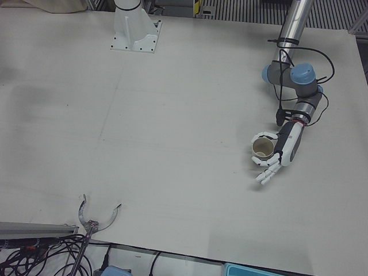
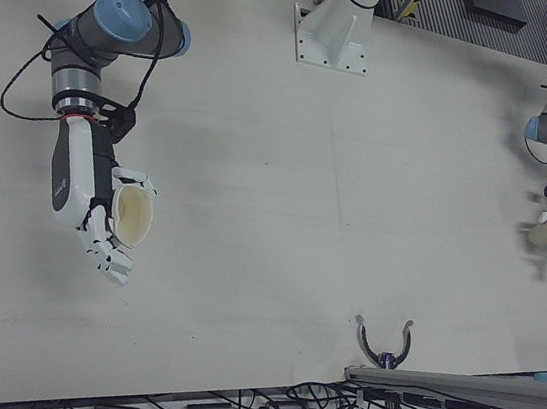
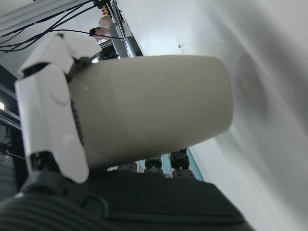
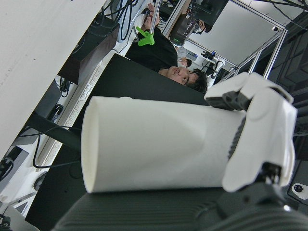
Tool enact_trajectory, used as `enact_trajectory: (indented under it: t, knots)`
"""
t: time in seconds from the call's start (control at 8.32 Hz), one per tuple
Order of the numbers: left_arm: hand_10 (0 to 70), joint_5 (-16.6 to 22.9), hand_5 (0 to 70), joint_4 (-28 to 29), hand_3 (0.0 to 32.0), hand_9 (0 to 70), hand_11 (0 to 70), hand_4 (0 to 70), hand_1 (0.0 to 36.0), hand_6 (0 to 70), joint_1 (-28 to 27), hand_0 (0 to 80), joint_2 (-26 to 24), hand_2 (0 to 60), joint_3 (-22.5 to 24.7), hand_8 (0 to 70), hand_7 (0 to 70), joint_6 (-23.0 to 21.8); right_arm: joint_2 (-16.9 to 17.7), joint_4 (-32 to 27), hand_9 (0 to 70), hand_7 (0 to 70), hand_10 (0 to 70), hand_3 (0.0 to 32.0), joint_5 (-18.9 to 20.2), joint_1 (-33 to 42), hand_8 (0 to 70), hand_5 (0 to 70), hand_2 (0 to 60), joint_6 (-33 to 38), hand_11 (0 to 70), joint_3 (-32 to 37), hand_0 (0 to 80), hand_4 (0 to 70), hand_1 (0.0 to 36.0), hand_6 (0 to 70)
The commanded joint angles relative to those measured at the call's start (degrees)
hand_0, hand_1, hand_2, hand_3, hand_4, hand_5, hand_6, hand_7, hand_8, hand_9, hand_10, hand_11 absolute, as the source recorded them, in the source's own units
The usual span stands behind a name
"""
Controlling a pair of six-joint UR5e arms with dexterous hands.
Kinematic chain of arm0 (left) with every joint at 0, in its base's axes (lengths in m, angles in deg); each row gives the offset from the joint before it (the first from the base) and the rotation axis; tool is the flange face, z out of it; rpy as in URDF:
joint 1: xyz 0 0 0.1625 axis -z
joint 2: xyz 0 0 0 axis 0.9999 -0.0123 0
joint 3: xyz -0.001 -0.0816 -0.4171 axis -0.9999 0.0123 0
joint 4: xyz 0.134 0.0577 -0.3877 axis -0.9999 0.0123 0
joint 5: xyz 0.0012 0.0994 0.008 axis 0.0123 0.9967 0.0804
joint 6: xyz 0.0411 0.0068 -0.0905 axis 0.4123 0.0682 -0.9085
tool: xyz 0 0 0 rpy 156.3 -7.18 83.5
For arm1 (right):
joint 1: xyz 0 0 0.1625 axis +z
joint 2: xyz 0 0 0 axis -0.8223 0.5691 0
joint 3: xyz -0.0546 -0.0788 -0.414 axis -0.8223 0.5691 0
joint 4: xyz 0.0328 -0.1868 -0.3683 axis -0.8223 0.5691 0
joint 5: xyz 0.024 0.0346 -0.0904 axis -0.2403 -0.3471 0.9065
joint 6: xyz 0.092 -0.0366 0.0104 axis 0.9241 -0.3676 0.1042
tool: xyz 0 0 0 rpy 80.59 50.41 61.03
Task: Pour water
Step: 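Lower the beige cup onto the table with the left hand and release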
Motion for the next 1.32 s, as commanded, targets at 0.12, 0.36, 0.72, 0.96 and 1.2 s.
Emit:
enact_trajectory:
  t: [0.12, 0.36, 0.72, 0.96, 1.2]
  knots:
    - [8.6, 0.0, 8.9, 0.7, 0.0, 1.7, 13.8, 17.0, 14.6, 12.1, 0.0, 49.3, 0.5, 4.6, 0.1, 3.9, 6.1, -0.3, 0.0, 0.0, 15.4, 12.1, 34.0, 0.0, 0.0, 0.0, 18.8, 29.9, 60.0, 0.0, 50.2, 0.0, 45.9, 0.0, 29.5, 22.3]
    - [8.5, 0.1, 9.7, 0.6, 0.0, 1.0, 13.7, 17.2, 14.9, 11.8, 0.0, 49.9, 0.6, 3.2, 0.0, 3.7, 6.3, -0.4, 0.0, 0.0, 15.4, 12.1, 33.9, 0.0, 0.0, 0.0, 18.9, 29.7, 60.0, 0.0, 50.0, 0.0, 45.9, 0.0, 29.5, 22.4]
    - [9.1, -0.1, 9.7, 1.2, 0.0, 0.7, 14.5, 17.2, 15.4, 11.4, 0.7, 50.2, 3.4, 3.5, 0.7, 3.5, 6.1, -1.6, 0.0, 0.0, 15.5, 11.8, 33.4, 0.0, 0.1, 0.0, 19.0, 29.7, 60.0, 0.1, 49.4, -0.2, 45.9, 0.0, 29.3, 22.2]
    - [7.0, 0.3, 7.6, 1.0, 0.0, 0.0, 11.8, 13.7, 16.6, 9.4, 5.0, 51.1, 4.1, 2.4, 2.4, 1.8, 3.8, -4.3, 0.2, -1.1, 16.2, 11.9, 32.8, 0.0, -0.3, -1.5, 19.2, 30.0, 60.0, 1.2, 48.7, 2.9, 46.1, 0.0, 29.2, 22.2]
    - [5.9, 0.4, 6.3, 0.8, 0.0, 0.0, 10.4, 8.3, 17.2, 7.3, 5.2, 52.0, 5.7, 0.1, 4.8, 0.4, 3.5, -4.4, 0.1, -4.9, 17.6, 8.8, 36.6, 0.0, -0.4, -4.6, 21.0, 25.3, 60.0, 6.3, 53.5, 6.0, 45.3, 0.0, 27.4, 22.3]
